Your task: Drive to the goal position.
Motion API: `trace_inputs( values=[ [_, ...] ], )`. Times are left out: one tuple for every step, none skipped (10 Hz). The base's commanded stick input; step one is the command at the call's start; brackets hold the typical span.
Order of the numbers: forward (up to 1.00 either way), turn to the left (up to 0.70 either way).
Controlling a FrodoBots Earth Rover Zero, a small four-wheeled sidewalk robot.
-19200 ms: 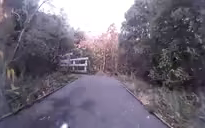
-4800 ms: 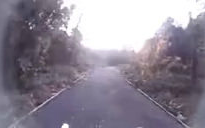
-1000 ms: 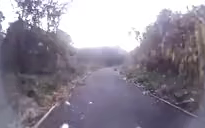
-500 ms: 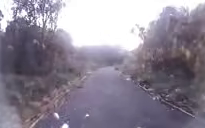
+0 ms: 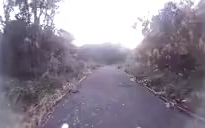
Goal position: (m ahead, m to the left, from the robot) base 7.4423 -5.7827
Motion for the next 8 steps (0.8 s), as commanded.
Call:
trace_inputs(
  values=[
    [0.85,0.0],
    [0.85,0.0],
    [0.85,0.04],
    [0.85,0.08],
    [0.85,0.15],
    [0.85,0.01],
    [0.85,0.0],
    [0.85,0.0]
  ],
)
